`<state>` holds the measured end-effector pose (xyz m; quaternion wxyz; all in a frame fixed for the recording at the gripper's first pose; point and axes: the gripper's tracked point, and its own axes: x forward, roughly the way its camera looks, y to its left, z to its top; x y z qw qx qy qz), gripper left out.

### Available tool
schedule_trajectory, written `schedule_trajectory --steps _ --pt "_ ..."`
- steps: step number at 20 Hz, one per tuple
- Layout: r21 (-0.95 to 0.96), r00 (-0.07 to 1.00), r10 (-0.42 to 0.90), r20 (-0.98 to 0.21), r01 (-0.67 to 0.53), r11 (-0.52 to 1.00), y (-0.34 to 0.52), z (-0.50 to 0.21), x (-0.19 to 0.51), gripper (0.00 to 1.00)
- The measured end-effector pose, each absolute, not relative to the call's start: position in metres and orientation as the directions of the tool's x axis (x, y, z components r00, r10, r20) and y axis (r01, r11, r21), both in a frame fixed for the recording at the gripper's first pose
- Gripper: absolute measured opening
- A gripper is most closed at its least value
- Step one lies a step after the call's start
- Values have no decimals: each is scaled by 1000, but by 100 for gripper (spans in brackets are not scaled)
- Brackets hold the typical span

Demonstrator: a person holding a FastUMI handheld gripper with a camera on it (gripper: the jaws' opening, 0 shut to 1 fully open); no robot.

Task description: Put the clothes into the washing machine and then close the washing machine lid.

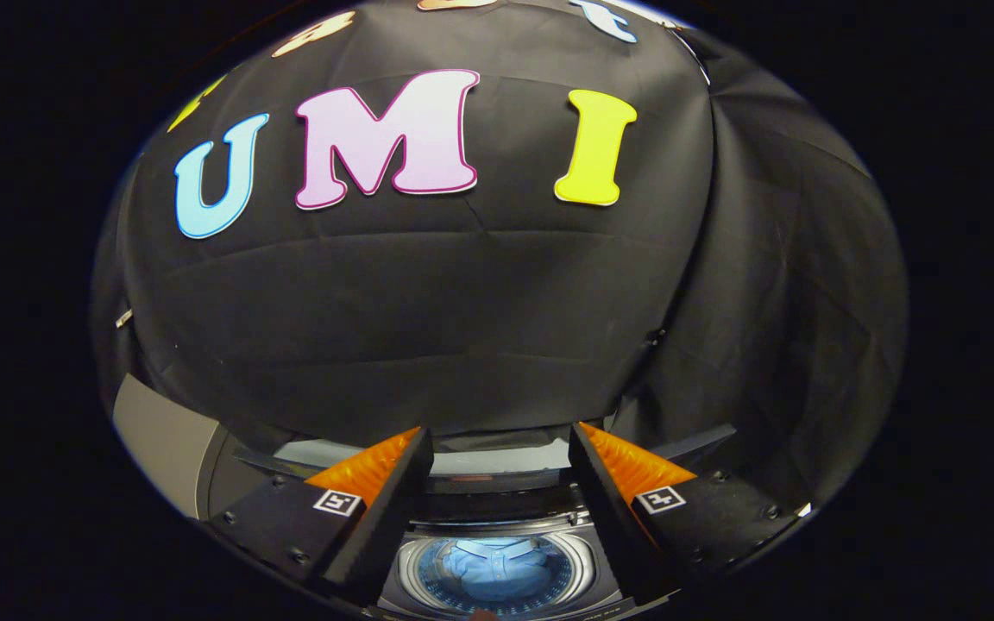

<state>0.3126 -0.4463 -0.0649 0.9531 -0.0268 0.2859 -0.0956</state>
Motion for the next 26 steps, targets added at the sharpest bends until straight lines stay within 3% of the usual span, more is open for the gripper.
schedule_trajectory --steps 26 --pt "-94 868 -202 -454 179 979 -443 -67 241 99"
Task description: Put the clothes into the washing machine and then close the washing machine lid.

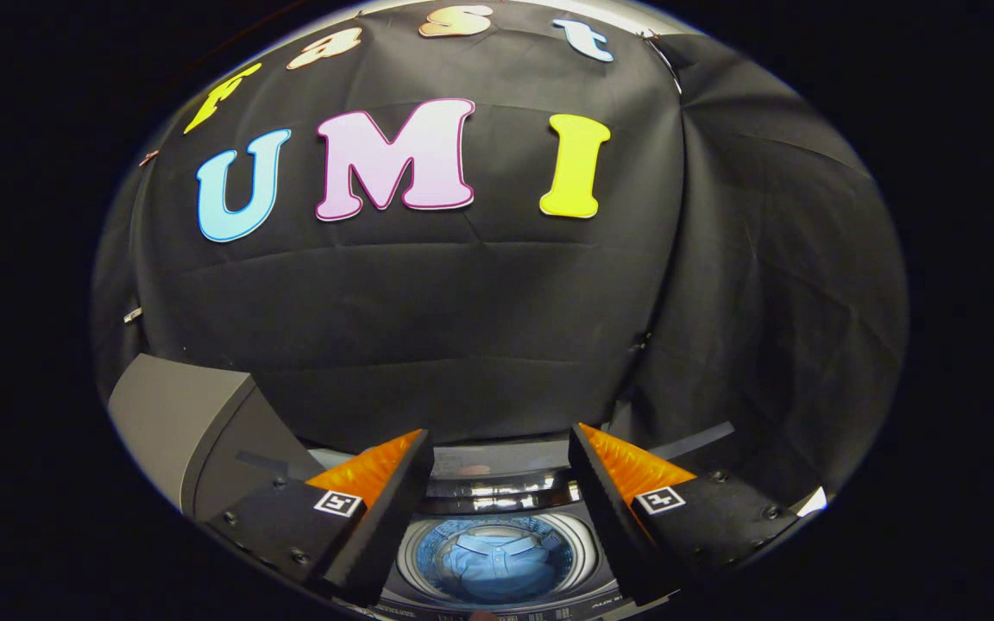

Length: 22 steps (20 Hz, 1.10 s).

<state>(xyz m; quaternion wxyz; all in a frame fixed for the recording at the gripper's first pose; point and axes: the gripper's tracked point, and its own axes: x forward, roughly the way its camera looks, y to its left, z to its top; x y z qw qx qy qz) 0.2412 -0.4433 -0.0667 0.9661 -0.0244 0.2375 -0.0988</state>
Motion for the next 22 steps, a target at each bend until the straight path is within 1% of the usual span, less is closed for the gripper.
schedule_trajectory --steps 8,11,15,18,22 --pt "-95 854 -205 -479 182 979 -443 -82 219 98" --pt "-103 795 -199 -573 171 980 -441 -119 200 98" --pt "-88 739 -178 -649 160 983 -435 -172 170 98" --pt "-100 698 -184 -692 160 982 -440 -201 150 98" --pt "-97 667 -190 -721 174 980 -445 -221 138 98"
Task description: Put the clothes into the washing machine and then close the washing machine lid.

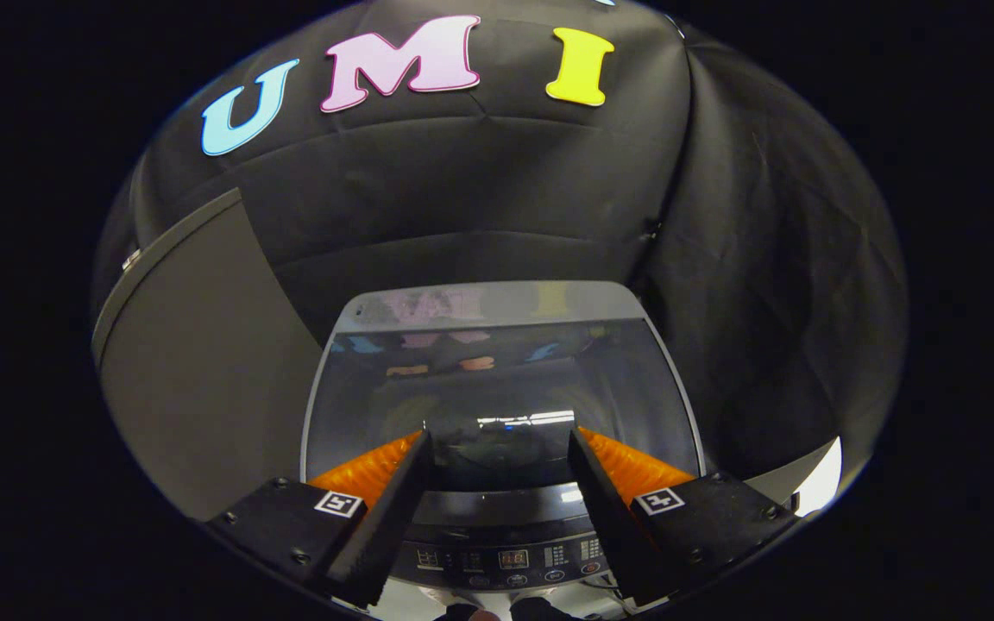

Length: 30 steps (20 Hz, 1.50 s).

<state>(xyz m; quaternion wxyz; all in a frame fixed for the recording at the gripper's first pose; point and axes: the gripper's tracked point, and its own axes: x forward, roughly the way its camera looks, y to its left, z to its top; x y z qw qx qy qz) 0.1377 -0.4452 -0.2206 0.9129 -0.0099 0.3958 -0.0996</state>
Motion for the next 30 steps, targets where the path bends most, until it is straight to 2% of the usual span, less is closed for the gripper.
schedule_trajectory --steps 4,8,18,26,30 --pt "-100 656 -191 -730 173 980 -446 -228 126 98" --pt "-101 707 -183 -683 157 983 -442 -201 131 99" --pt "-48 920 -109 -377 99 994 -405 -68 130 98" --pt "-10 986 -110 -124 109 994 -397 3 94 98" --pt "-35 992 -116 -51 115 993 -398 32 72 98"
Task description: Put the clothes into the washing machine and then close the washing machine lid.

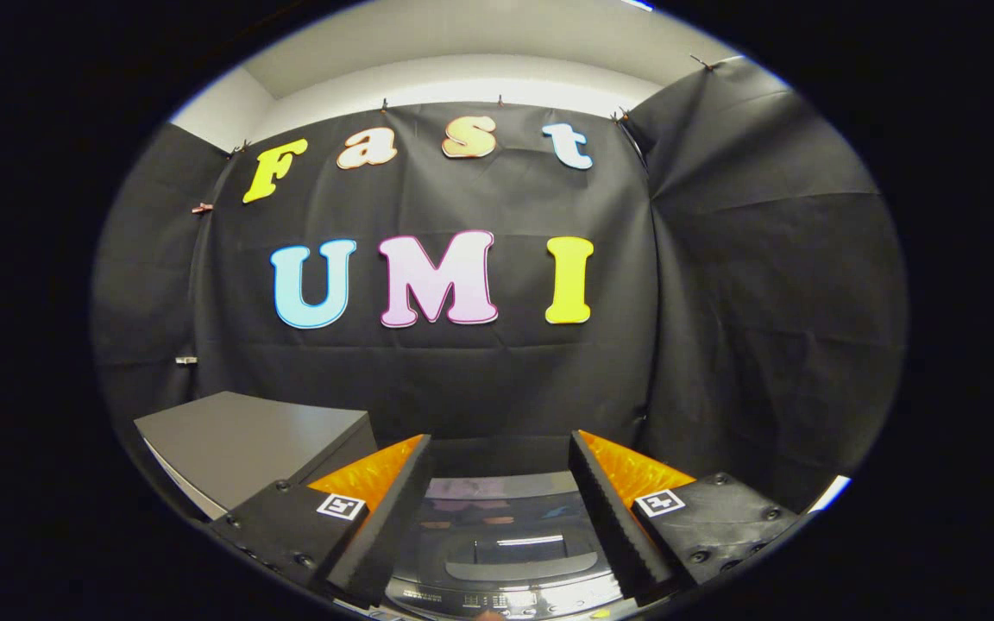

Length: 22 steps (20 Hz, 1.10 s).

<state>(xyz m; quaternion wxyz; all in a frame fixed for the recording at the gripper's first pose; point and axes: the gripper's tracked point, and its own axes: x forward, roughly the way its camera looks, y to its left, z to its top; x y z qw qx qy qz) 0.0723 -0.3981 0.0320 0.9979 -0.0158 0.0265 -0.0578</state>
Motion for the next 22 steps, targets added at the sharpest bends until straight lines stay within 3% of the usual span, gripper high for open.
schedule_trajectory --steps 22 --pt "-46 995 -104 -7 103 994 -378 78 61 98"
